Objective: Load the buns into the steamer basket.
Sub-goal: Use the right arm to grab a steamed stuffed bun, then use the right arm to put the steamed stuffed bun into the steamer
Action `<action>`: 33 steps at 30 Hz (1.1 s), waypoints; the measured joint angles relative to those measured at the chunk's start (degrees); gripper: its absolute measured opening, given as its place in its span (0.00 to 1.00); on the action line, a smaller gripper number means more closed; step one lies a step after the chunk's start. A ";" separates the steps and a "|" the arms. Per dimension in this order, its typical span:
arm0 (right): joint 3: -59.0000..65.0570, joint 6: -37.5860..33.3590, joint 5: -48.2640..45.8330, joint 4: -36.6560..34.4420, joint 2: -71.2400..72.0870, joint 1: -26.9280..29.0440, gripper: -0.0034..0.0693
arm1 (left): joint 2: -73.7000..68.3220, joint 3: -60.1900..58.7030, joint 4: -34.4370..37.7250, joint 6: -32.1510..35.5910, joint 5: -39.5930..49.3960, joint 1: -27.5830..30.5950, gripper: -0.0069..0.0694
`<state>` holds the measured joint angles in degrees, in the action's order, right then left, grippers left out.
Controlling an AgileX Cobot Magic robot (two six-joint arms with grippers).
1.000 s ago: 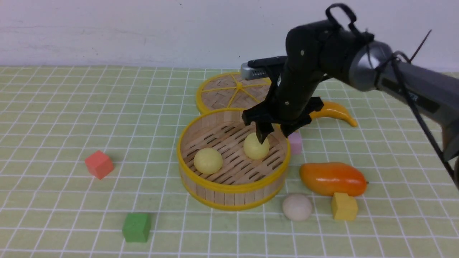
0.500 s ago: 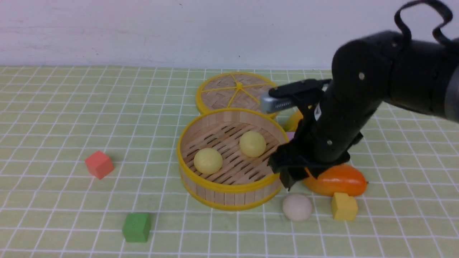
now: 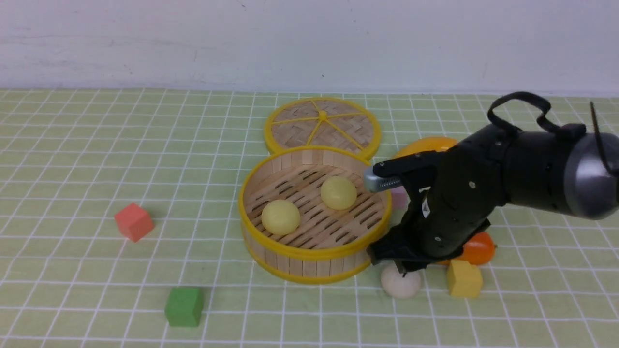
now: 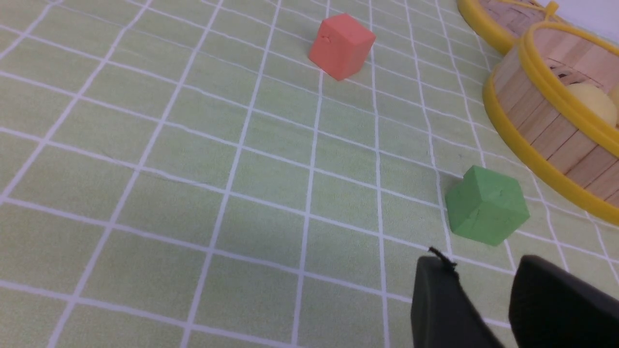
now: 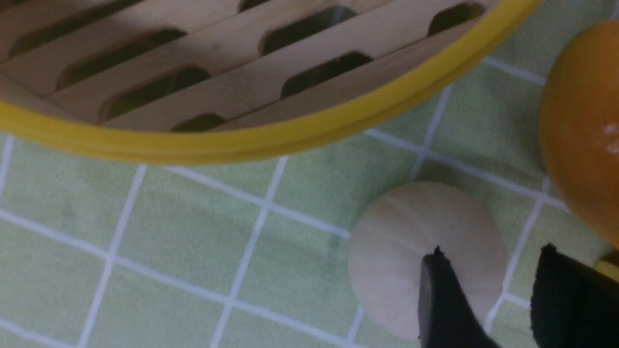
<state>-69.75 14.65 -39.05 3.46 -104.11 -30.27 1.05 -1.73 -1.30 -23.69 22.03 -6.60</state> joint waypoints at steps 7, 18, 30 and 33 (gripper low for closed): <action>0.00 0.62 1.72 -1.10 -3.54 0.00 0.39 | 0.00 0.00 0.00 0.00 0.00 0.00 0.39; 0.00 0.64 -0.06 -2.68 -1.12 0.00 0.06 | 0.00 0.00 0.00 0.00 0.00 0.00 0.40; -7.03 0.59 4.74 -6.38 8.63 0.00 0.06 | 0.00 0.00 0.00 0.00 0.00 0.00 0.40; -7.09 0.59 9.05 -8.59 6.85 0.00 0.06 | 0.00 0.00 0.00 0.00 0.00 0.00 0.40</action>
<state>-76.84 15.24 -30.01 -5.12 -97.26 -30.27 1.05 -1.73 -1.30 -23.69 22.03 -6.60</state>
